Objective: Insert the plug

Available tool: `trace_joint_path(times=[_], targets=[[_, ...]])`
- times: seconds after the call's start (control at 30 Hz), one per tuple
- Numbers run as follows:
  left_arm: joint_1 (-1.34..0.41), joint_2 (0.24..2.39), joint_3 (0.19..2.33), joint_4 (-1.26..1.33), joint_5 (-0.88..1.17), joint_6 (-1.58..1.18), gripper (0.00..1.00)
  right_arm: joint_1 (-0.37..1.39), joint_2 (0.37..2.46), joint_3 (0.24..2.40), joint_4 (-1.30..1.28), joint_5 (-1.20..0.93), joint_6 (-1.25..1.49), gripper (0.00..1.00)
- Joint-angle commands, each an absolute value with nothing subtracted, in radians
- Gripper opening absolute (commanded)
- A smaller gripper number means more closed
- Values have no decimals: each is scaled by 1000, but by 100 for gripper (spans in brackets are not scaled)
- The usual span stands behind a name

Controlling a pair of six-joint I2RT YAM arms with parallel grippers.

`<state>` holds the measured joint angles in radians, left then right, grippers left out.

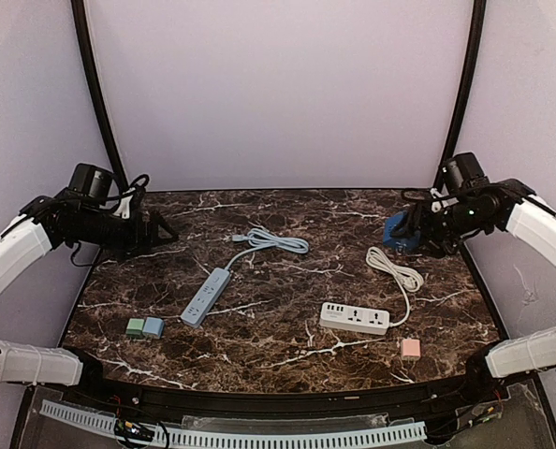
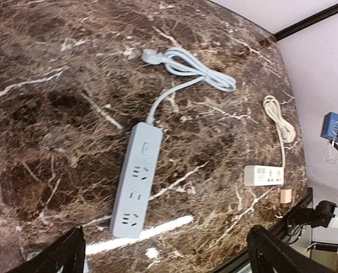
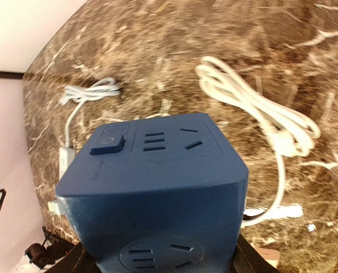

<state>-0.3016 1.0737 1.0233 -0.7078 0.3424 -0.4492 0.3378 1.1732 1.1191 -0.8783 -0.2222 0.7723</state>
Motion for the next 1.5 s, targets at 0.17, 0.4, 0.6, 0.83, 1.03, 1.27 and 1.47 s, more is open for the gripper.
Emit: trace_joint_path(times=[0.17,0.4,0.6,0.83,1.03,1.27,1.47], targets=[[-393,1164,1231,-694,514,-541,100,634,1231,1241,-593,-187,653,40],[-461,1209,1347,-743,561,-550,100,798,1319,1301,-538,-125,524,41],[-500,1210,1381,-745,624,-503,100,899,1325,1271,-393,-152,389,42],[-503,1189,1373,-711,742,-358,100,902,1314,1252,-312,-302,280,42],[-503,1194,1372,-660,850,-284,100,902,1314,1249,-326,-424,221,42],[-507,1239,1408,-661,955,-265,100,902,1322,1242,-349,-566,220,42],[-563,1285,1439,-676,935,-246,100,904,1333,1247,-367,-563,236,41]])
